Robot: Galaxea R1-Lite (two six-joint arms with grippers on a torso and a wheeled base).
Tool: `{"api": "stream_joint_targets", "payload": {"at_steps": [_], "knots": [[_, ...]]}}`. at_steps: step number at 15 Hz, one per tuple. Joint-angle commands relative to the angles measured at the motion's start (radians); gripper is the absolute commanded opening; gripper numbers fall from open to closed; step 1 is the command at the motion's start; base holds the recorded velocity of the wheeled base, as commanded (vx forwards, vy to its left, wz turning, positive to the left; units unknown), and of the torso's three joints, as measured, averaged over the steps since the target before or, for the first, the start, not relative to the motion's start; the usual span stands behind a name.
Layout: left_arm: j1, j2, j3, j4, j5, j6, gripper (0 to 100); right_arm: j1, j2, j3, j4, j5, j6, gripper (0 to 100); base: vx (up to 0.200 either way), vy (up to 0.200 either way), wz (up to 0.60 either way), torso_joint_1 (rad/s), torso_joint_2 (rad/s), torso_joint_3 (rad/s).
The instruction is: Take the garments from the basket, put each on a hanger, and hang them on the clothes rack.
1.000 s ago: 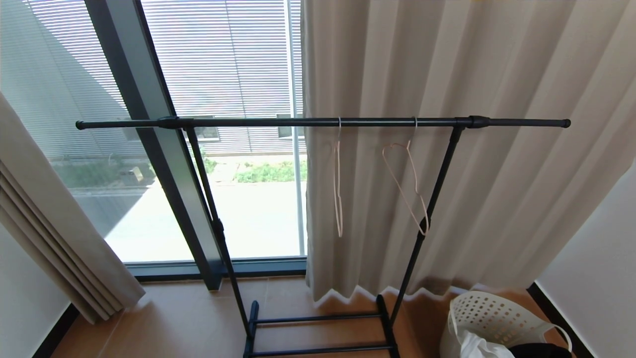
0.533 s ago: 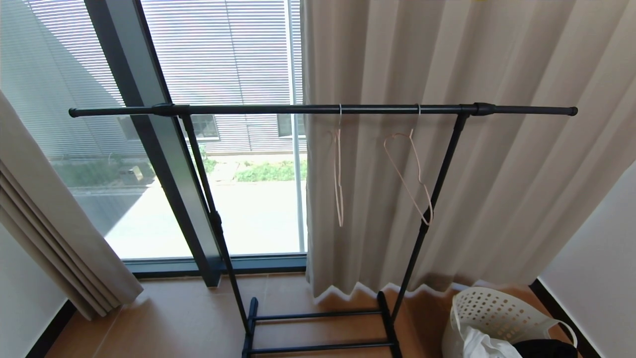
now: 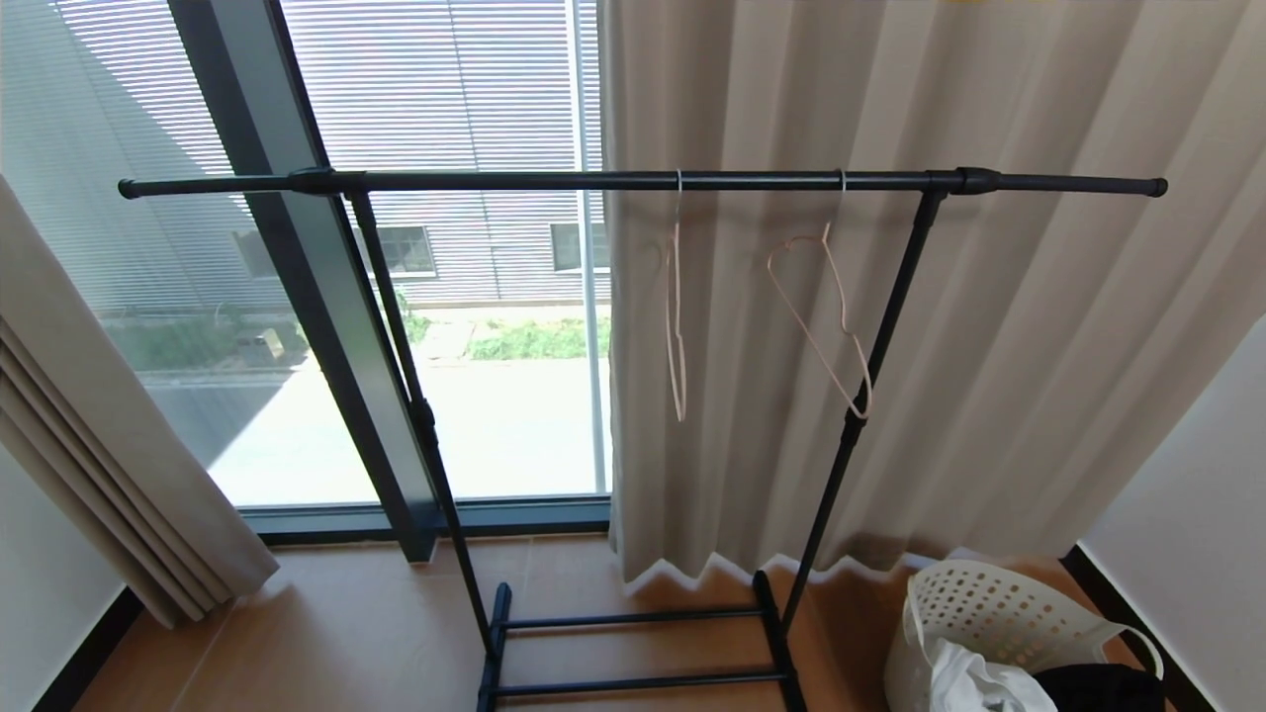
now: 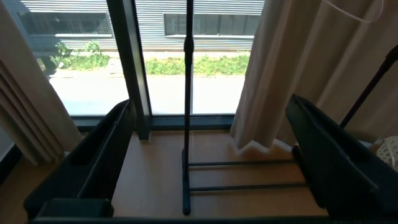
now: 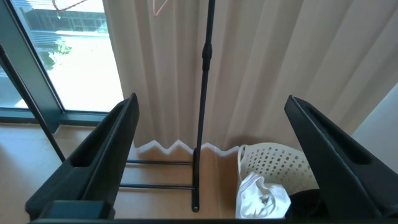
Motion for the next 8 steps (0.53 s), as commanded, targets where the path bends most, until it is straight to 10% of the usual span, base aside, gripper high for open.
{"api": "stream_joint_targets", "payload": {"at_steps": [1,8], "knots": [[0.0,0.0,0.0,0.0,0.001,-0.001,100,0.0,0.0,0.0,0.0,0.0,0.0,100,0.0,0.0,0.0,-0.168,0.38,0.217],[0.0,0.0,0.0,0.0,0.001,-0.001,100,0.0,0.0,0.0,0.0,0.0,-0.002,100,0.0,0.0,0.0,-0.203,0.5,0.299]]}}
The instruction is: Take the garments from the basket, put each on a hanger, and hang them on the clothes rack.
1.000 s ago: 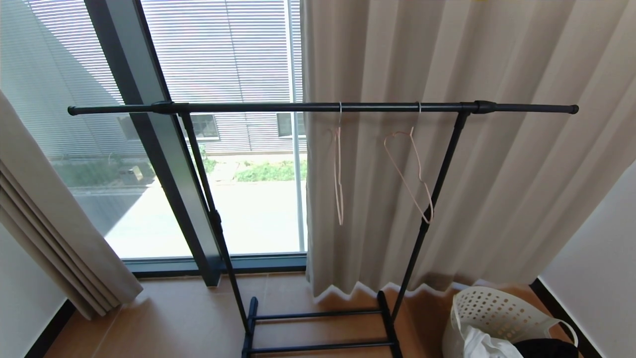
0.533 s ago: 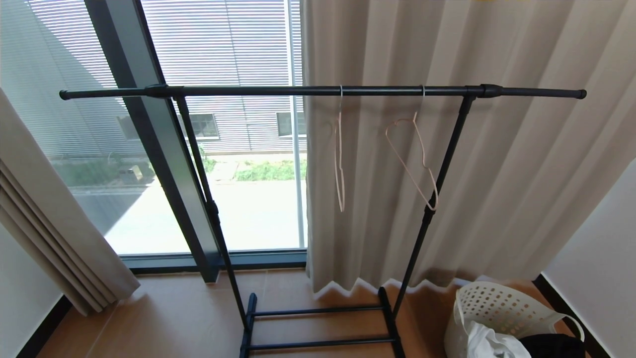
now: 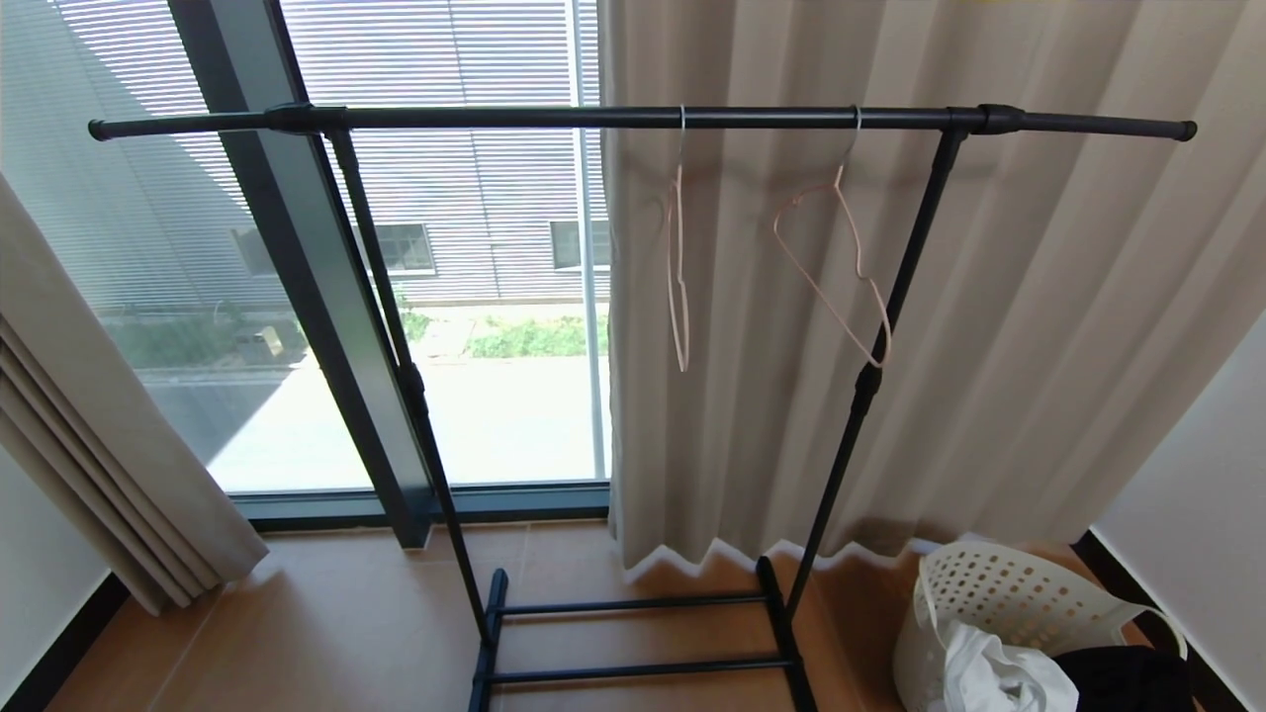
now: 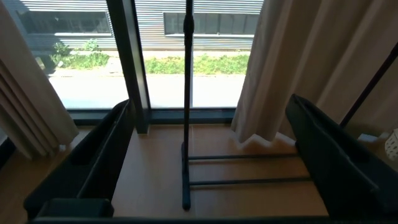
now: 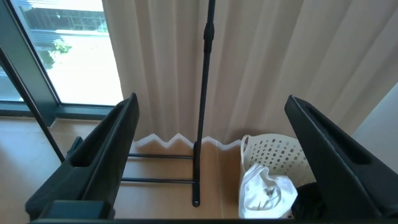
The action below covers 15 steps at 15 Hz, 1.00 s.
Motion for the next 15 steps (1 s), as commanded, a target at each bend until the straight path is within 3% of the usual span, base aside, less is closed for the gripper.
{"api": "stream_joint_targets", "payload": {"at_steps": [1,15], "knots": [[0.0,0.0,0.0,-0.001,0.001,0.0,100,0.0,0.0,0.0,0.0,-0.001,-0.001,100,0.0,0.0,0.0,-0.207,0.53,0.33],[0.0,0.0,0.0,-0.001,0.001,-0.002,100,0.0,0.0,0.0,0.0,-0.001,0.001,100,0.0,0.0,0.0,-0.159,0.5,0.339]]}}
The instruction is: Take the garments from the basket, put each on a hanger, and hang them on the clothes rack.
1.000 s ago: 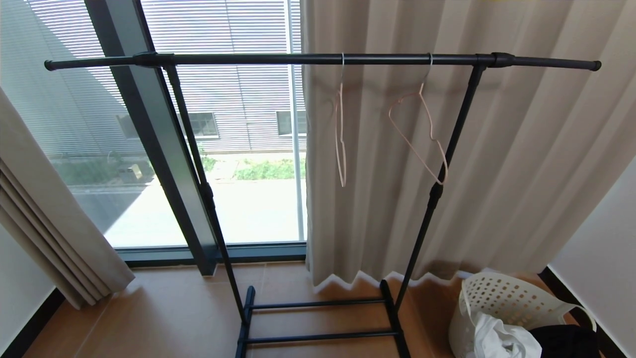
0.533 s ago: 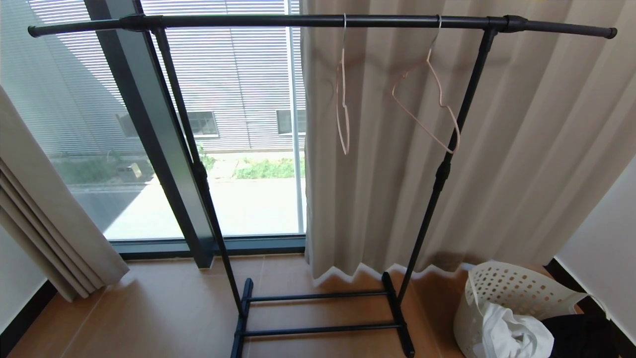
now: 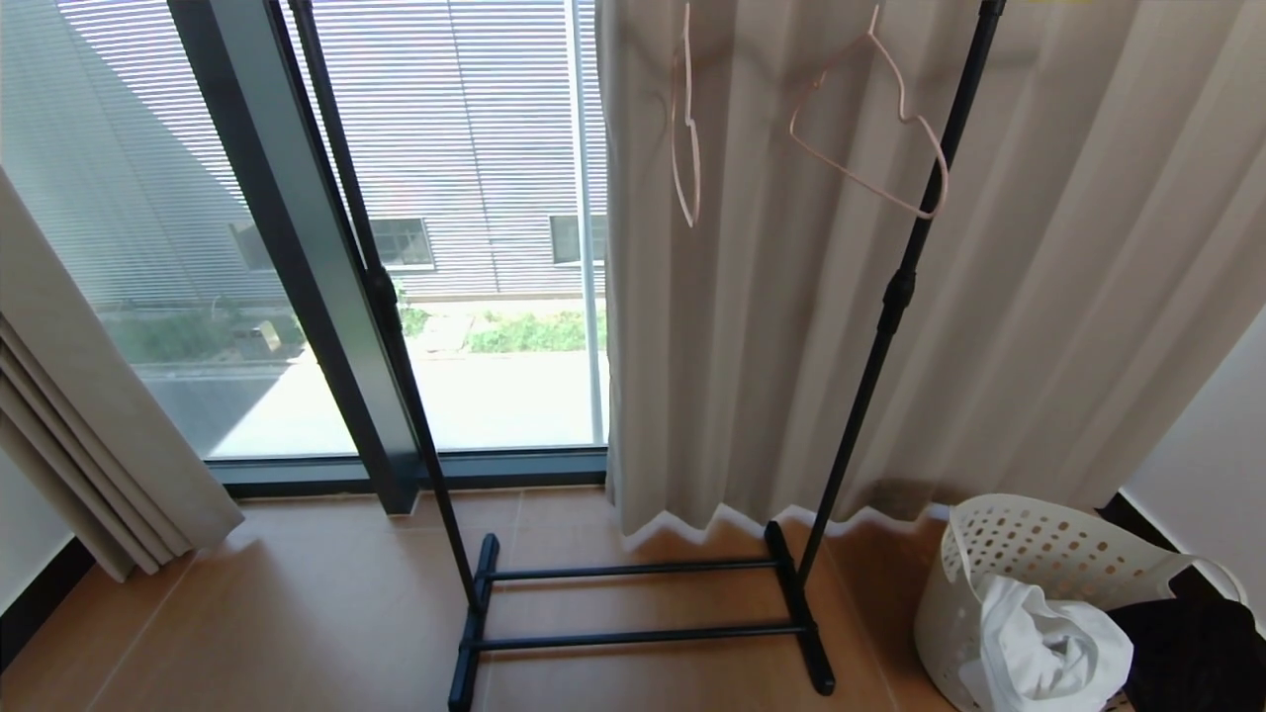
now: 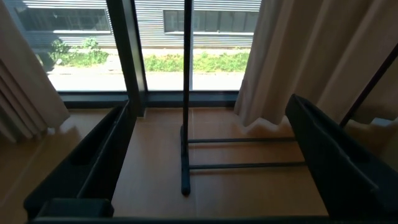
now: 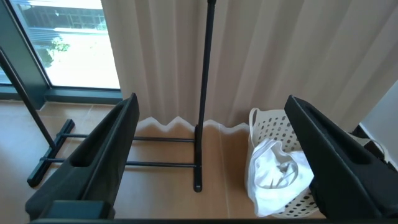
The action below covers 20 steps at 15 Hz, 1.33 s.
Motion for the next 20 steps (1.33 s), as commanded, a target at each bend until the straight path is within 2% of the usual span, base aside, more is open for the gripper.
{"api": "stream_joint_targets", "payload": {"at_steps": [1,8,15,20], "knots": [[0.0,0.0,0.0,0.0,0.001,0.0,100,0.0,0.0,0.0,0.001,0.001,0.0,100,0.0,0.0,0.0,-0.095,0.47,0.369],[0.0,0.0,0.0,0.0,0.001,0.0,100,0.0,0.0,0.0,0.001,0.001,-0.002,100,0.0,0.0,0.0,-0.042,0.43,0.389],[0.0,0.0,0.0,0.0,0.001,0.0,100,0.0,0.0,0.0,0.001,0.001,-0.002,100,0.0,0.0,0.0,0.0,0.06,0.059],[-0.001,0.0,0.0,0.0,0.001,0.002,100,0.0,0.0,0.0,0.001,0.001,-0.002,100,0.0,0.0,-0.6,0.003,0.0,-0.001]]}}
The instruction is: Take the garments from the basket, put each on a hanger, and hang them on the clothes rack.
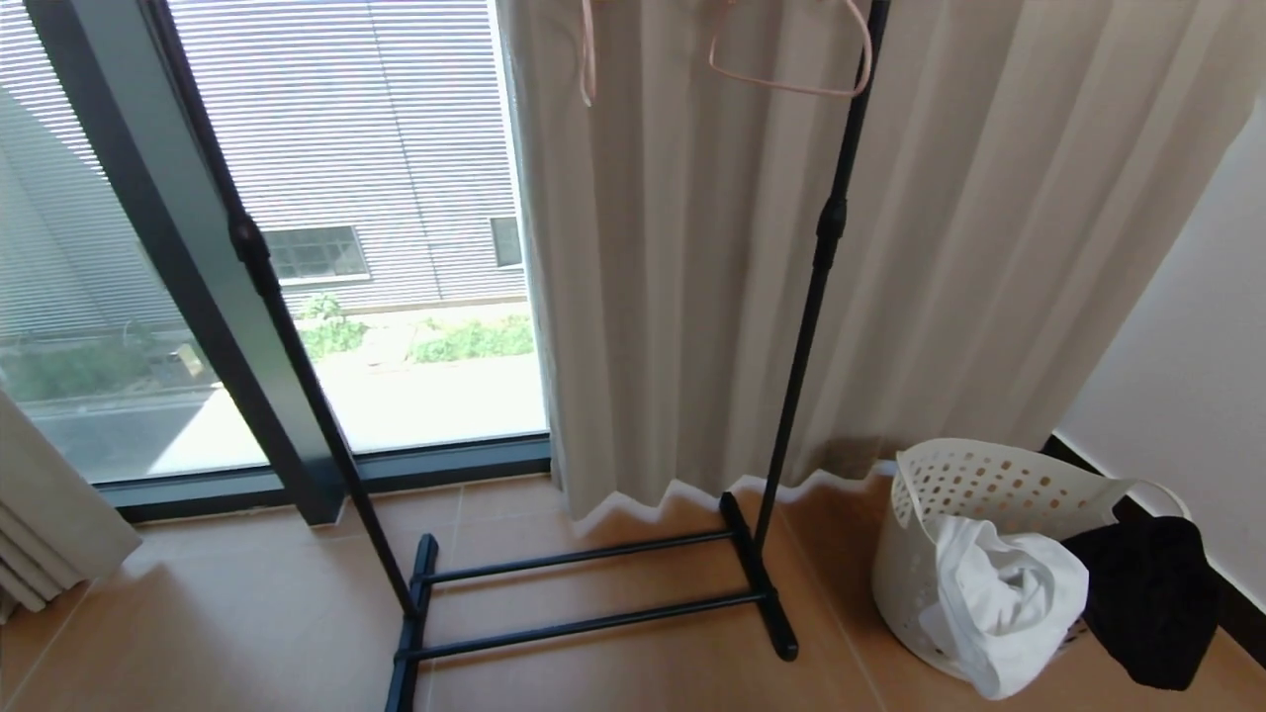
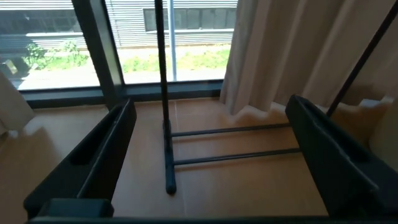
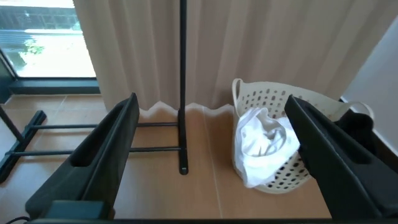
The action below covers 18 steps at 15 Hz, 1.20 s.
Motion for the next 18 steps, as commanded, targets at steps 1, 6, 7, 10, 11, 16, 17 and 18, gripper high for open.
{"api": "stream_joint_targets", "payload": {"at_steps": [1,6,7,10,11,16,17,18], "knots": [[0.0,0.0,0.0,-0.001,0.001,0.001,100,0.0,0.0,0.0,0.0,0.0,0.0,100,0.0,0.0,-0.6,0.002,0.0,-0.002],[0.0,0.0,0.0,-0.001,-0.001,0.001,100,0.0,0.0,0.0,0.0,0.0,-0.002,100,0.0,-0.16,0.0,0.002,0.0,-0.001],[0.0,0.0,0.0,-0.001,0.001,0.001,100,0.0,0.0,0.0,0.0,0.0,-0.002,100,0.0,-0.2,0.0,0.002,0.0,-0.002],[0.0,0.0,0.0,-0.001,0.001,0.001,100,0.0,0.0,0.0,0.0,0.0,-0.002,100,0.0,-0.2,0.0,0.002,0.01,0.004],[0.0,0.0,0.0,-0.001,-0.001,0.001,100,0.0,0.0,0.0,0.0,0.0,-0.002,100,0.0,-0.2,0.0,0.002,0.0,0.007],[0.0,0.0,0.0,-0.001,-0.001,0.001,100,0.0,0.0,0.0,0.0,0.0,-0.002,100,0.0,0.0,0.0,0.0,0.0,0.0],[0.0,0.0,0.0,-0.001,-0.001,0.001,100,0.0,0.0,0.0,0.0,0.0,-0.002,100,0.0,0.0,-0.6,0.002,0.01,0.002],[0.0,0.0,0.0,-0.001,0.001,0.001,100,0.0,0.0,0.0,0.0,0.0,-0.002,100,0.0,0.0,-0.6,-0.002,0.0,0.002]]}}
